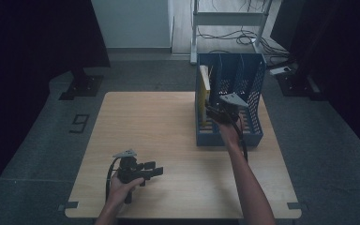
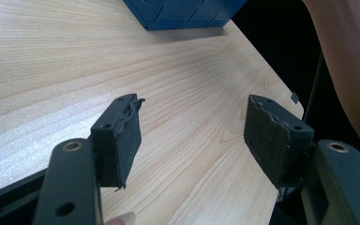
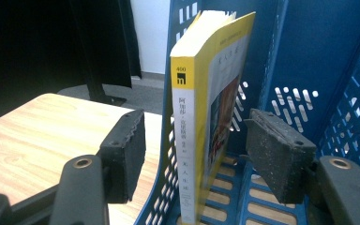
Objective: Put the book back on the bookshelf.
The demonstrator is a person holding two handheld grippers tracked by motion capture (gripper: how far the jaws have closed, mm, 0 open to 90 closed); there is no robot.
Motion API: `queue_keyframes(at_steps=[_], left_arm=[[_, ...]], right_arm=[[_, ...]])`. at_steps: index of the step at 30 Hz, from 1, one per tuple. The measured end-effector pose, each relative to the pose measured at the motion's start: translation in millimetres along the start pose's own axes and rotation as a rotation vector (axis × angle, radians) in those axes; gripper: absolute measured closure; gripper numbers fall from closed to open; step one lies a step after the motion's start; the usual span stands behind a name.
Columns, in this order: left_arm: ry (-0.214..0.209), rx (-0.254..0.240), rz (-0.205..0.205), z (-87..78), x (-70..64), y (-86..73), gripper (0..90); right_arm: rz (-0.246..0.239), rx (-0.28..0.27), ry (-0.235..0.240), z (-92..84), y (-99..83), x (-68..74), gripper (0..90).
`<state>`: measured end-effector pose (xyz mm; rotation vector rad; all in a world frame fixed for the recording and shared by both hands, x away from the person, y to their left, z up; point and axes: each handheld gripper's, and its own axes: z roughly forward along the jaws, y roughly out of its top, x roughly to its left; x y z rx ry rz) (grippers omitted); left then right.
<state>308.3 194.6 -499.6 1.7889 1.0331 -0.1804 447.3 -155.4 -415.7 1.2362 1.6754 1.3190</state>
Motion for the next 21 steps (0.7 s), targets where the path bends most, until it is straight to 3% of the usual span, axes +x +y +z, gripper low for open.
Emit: queue_keyframes(at_steps=[9,21], left_arm=[[0.006,0.003,0.001,1.4,0.2,-0.6,36.2],[0.019,0.009,0.004,2.6,1.5,-1.5,36.1]], right_arm=[[0.0,-0.028,0.032,-22.9,-8.7,-3.6,37.6],[-0.043,-0.04,0.065,-57.4,-31.0,-3.5,37.3]])
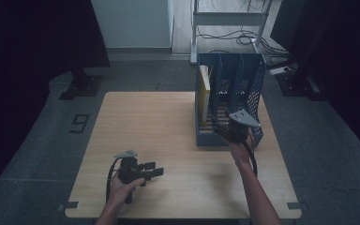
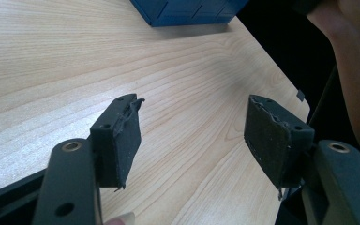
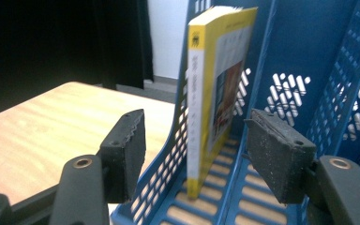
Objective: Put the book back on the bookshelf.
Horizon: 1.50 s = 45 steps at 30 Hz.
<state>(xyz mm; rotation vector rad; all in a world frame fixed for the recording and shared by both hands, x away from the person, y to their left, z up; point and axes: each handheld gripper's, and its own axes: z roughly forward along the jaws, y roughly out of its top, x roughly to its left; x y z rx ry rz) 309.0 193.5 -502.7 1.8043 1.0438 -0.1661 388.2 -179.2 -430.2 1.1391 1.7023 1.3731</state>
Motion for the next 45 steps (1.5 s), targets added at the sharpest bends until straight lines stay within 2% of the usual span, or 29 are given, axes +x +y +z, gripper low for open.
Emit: queue_keyframes(at_steps=[7,10,14,17,18,19,21,25,29,33,45], left_arm=[[0.01,-0.006,-0.005,-1.3,2.0,-0.2,36.2],[0.016,-0.012,-0.007,-2.6,3.1,-0.3,36.2],[0.022,-0.012,-0.009,-2.9,4.3,-0.6,36.2],[0.031,-0.011,-0.016,-2.4,6.5,-2.1,36.2],[0.031,-0.011,-0.016,-2.4,6.5,-2.1,36.2],[0.036,-0.007,-0.017,-1.5,7.3,-2.7,36.2],[0.04,-0.005,-0.015,-1.0,7.6,-2.9,36.3],[0.058,0.007,-0.009,1.2,8.6,-4.1,36.2],[0.063,0.011,-0.013,2.3,10.0,-4.9,36.2],[0.067,0.013,-0.017,3.1,11.4,-5.6,36.3],[0.067,0.009,-0.019,1.7,12.4,-5.6,36.3]], right_arm=[[-0.012,0.017,0.037,-18.9,-19.6,4.5,37.2],[-0.024,0.034,0.06,-30.6,-35.9,7.5,37.0],[-0.019,0.05,0.072,-41.4,-51.6,8.2,36.9],[-0.033,0.067,0.073,-49.4,-65.1,9.9,36.9],[-0.033,0.067,0.073,-49.4,-65.1,9.9,36.9],[-0.032,0.089,0.083,-53.1,-75.0,10.2,36.8],[-0.035,0.104,0.085,-54.6,-79.8,10.2,36.6],[-0.032,0.156,0.085,-60.8,-103.7,7.6,36.6],[-0.01,0.191,0.087,-62.3,-119.8,4.8,36.6],[-0.025,0.233,0.088,-60.6,-126.5,4.8,36.2],[-0.026,0.248,0.091,-58.3,-128.7,6.0,36.0]])
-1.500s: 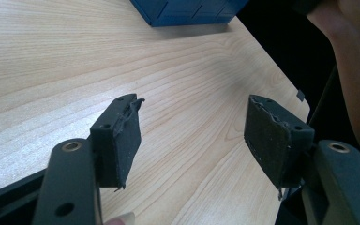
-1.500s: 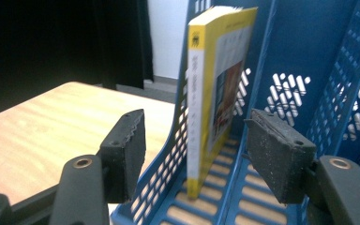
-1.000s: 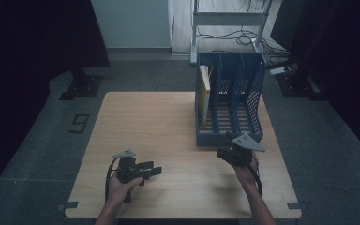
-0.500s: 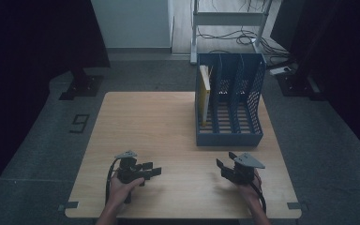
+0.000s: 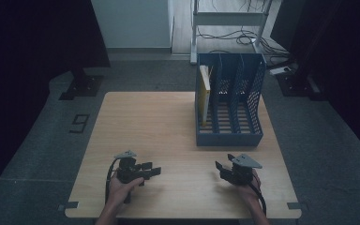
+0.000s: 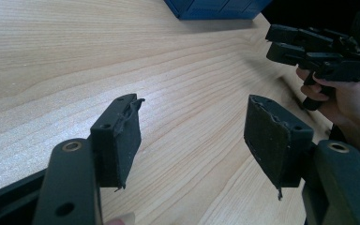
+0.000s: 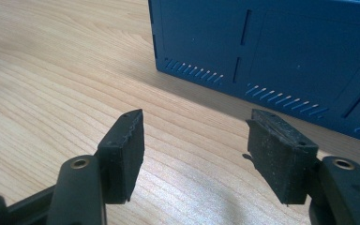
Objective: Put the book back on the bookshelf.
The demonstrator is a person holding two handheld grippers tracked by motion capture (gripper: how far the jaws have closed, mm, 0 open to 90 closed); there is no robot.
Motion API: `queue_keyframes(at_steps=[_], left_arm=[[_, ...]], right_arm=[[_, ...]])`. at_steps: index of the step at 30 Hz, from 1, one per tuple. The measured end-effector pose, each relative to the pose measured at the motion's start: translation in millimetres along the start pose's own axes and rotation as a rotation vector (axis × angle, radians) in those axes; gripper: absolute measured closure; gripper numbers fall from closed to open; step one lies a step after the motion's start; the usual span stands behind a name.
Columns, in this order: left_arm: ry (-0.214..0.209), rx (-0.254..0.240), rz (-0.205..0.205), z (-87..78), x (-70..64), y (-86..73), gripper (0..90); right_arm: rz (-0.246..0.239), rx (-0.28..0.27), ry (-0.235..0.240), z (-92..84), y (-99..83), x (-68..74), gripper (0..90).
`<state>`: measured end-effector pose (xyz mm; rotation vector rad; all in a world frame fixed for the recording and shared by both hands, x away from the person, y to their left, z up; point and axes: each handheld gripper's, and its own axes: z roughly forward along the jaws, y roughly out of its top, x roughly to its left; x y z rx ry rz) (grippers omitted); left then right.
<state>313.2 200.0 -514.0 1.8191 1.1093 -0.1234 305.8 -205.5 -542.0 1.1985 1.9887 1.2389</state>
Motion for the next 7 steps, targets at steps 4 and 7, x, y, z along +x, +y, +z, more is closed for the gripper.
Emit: queue_keyframes(at_steps=[4,7], left_arm=[[0.001,-0.002,-0.003,0.0,1.5,0.1,36.2],[0.003,-0.001,-0.004,-0.1,2.2,0.3,36.3]], right_arm=[[0.0,0.009,0.001,1.6,-2.7,-0.6,35.9],[-0.003,0.022,-0.007,3.4,-4.7,-1.8,35.7]])
